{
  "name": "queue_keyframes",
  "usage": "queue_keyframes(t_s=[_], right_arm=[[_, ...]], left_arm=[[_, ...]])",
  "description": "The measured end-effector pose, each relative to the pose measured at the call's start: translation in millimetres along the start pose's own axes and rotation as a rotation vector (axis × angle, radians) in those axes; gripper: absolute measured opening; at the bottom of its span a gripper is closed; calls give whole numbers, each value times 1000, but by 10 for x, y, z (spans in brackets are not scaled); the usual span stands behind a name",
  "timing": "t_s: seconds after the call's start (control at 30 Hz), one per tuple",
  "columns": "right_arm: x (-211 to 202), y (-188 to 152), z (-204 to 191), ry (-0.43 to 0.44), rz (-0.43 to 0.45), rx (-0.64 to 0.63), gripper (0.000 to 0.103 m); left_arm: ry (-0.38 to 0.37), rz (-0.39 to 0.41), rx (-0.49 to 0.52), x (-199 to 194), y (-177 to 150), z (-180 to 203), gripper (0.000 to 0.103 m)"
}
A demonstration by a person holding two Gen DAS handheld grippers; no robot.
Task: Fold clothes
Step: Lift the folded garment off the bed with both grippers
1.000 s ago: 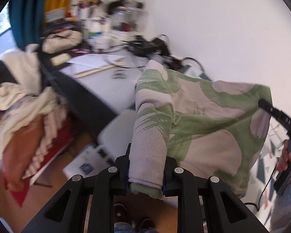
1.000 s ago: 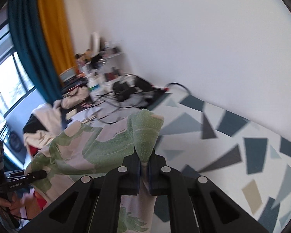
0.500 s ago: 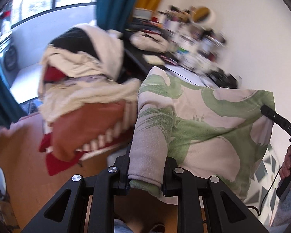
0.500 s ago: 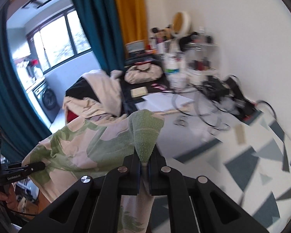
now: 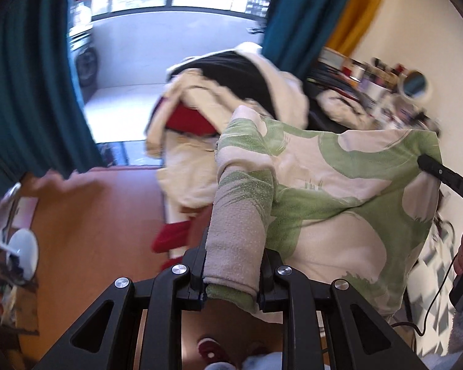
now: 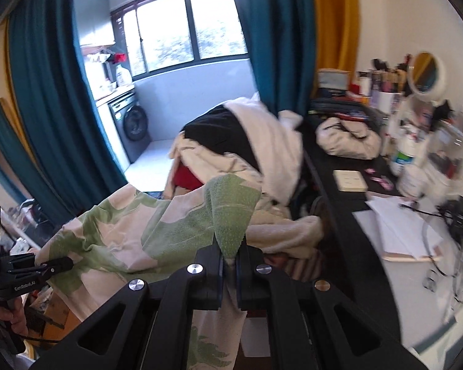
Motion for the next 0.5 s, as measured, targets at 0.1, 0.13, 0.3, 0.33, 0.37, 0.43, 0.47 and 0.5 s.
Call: queue_keyframes(t_s=[0.1, 0.13, 0.3, 0.33, 0.37, 0.43, 0.47, 0.5], right_arm=[[343, 158, -264, 55, -13, -41, 5], [435, 204, -341, 70, -15, -53, 5], [979, 486, -676, 165, -32, -74, 5], [1094, 545, -747, 185, -36, -74, 5], [1208, 605, -818, 205, -41, -74, 5], [1428, 726, -990, 237, -47, -84, 5], [1528, 788, -1100, 246, -48, -99, 5], [1615, 842, -1206, 250, -49, -114, 5]], left_arm=[[46, 0, -43, 21, 88, -280, 21], [61, 3, -55, 20, 118, -355, 21], [135, 25, -115, 1, 325, -789, 21], [152, 31, -128, 4, 372, -885, 21], [167, 38, -141, 12, 418, -980, 21], [187, 52, -160, 40, 504, -1167, 21], [190, 56, -167, 62, 537, -1263, 21], [190, 57, -177, 89, 573, -1376, 21]])
Point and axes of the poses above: each gripper's, at about its wrist camera, not at the fingertips, and x roughly the way its jaws point, z to its right, y to its top, the point moved 3 cm from there along x, roughly the way its jaws point, and after that the axes turned 1 degree about -z, right-handed, at the moved point
